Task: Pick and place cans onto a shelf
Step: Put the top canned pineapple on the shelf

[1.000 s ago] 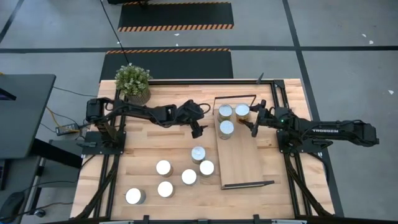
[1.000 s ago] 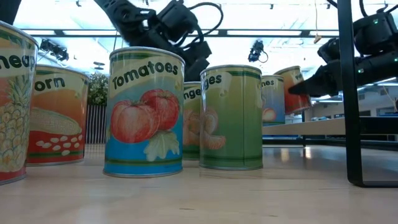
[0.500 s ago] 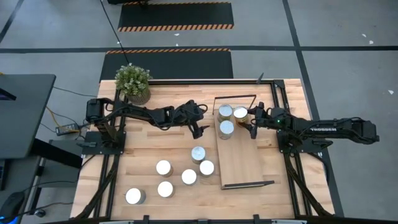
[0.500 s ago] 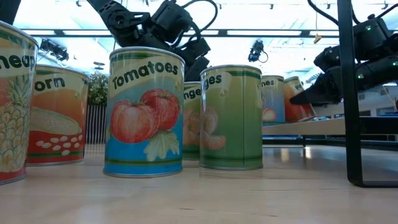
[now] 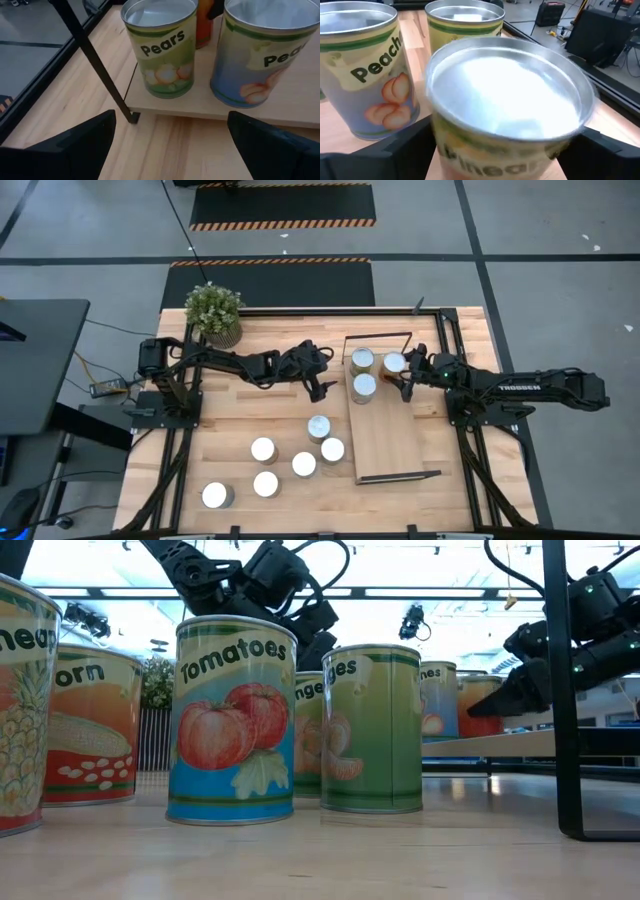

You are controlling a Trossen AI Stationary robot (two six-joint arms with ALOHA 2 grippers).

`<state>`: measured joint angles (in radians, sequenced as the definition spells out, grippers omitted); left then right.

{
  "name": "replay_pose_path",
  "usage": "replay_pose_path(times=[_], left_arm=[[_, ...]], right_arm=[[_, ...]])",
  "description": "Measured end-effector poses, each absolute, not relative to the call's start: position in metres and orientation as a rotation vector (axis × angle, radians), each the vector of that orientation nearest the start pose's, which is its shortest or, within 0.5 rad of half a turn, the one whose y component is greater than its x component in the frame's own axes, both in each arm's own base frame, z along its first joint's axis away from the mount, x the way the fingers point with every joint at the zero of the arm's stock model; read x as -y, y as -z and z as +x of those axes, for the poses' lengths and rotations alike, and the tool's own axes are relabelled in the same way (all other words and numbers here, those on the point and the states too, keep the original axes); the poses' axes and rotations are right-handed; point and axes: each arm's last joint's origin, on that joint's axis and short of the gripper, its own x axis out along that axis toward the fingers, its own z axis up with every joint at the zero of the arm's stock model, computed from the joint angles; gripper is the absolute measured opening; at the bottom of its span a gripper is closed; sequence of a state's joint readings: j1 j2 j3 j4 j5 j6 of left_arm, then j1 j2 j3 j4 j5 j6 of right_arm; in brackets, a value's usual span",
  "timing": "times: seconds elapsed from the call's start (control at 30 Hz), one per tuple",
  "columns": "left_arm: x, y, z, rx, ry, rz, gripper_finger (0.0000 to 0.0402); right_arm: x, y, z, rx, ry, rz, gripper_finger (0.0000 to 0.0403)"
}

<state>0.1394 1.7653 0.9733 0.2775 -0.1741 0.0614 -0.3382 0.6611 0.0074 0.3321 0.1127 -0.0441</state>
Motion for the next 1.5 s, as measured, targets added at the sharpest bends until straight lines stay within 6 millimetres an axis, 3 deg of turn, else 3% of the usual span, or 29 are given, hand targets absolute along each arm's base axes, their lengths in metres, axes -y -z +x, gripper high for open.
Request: replay_pose_path(times=[0.2,0.63,1.03,1.5], left_arm=[[-0.056,-0.183,0.365,-0.526,-0.290,0.071,0.0389],[-0.056,-0.183,0.365,-0.527,-0.290,0.072,0.0389],[-0.060,-0.185,0.366,-0.498,-0.299,0.070,0.0389],[-0.055,-0.185,0.368,-0.490,-0.119,0.057,0.0389]], right_arm=[[0.048,-0.134,0.125,-0.354,0.457,0.006,0.0368],[0.051,-0.154,0.132,-0.424,0.500,0.084,0.0368],[0.050,-0.160,0.139,-0.366,0.372,-0.008,0.0368],[0.053,-0.161,0.148,-0.358,0.361,-0.043,0.0357]])
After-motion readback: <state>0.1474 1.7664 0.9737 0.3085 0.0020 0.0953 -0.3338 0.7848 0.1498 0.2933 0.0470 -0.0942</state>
